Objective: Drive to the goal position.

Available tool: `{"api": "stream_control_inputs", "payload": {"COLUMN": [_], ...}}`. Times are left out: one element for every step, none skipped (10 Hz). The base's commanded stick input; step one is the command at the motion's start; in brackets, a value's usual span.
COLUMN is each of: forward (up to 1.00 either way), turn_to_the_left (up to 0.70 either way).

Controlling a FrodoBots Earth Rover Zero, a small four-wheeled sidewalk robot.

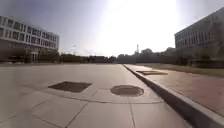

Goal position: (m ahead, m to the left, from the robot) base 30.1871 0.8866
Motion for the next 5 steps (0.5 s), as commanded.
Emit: {"api": "stream_control_inputs", "payload": {"forward": [0.70,0.70,0.70,0.70,0.70], "turn_to_the_left": [0.00,0.00,0.00,0.00,0.00]}}
